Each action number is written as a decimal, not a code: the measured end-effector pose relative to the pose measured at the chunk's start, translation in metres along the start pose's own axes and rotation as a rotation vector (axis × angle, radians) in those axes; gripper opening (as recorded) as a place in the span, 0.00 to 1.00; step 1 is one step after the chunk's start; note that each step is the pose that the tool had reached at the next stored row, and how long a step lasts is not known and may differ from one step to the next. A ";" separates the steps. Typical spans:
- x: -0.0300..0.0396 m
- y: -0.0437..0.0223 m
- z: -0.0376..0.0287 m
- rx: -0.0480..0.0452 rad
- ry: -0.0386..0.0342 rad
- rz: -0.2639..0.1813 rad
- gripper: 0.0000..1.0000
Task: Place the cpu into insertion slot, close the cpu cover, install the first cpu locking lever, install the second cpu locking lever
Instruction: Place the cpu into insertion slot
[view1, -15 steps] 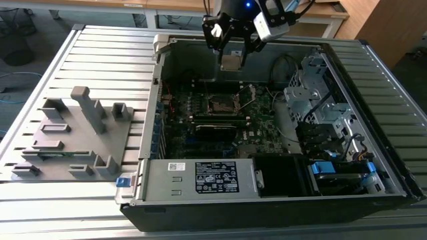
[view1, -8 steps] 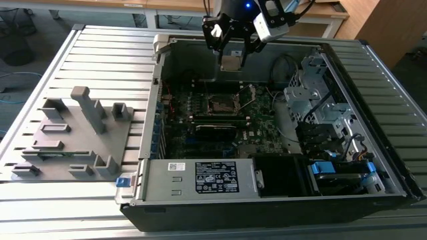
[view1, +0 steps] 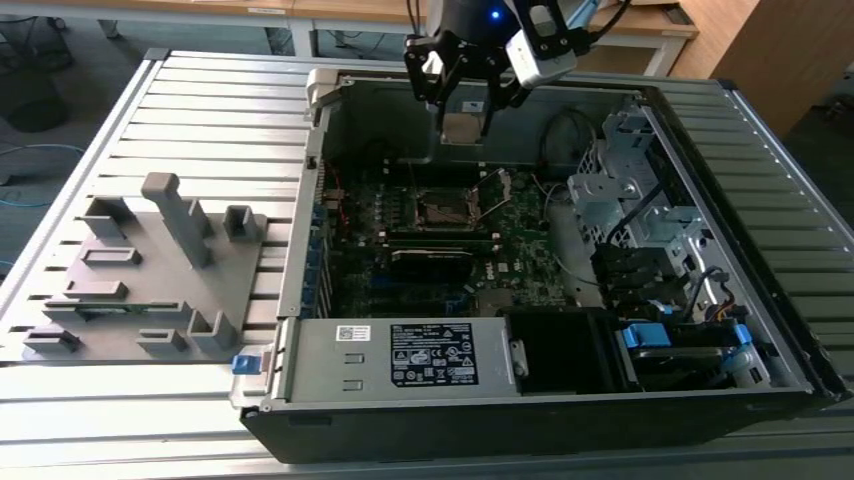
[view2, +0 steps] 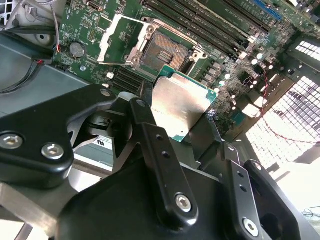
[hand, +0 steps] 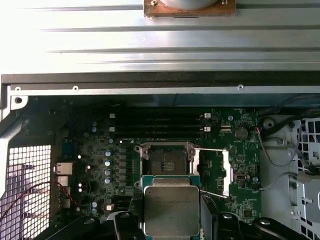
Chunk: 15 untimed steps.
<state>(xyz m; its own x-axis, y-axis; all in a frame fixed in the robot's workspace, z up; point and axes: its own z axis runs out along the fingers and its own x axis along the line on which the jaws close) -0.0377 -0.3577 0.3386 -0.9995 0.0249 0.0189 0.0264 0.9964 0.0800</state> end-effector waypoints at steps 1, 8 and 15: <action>0.0000 -0.0001 0.0005 0.0000 0.0000 0.000 0.54; 0.0000 -0.0002 0.0018 0.0003 0.0001 0.000 0.54; 0.0000 -0.0003 0.0025 0.0004 0.0002 0.000 0.54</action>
<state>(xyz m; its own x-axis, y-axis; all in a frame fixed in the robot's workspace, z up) -0.0377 -0.3578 0.3360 -0.9995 0.0249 0.0191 0.0264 0.9965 0.0796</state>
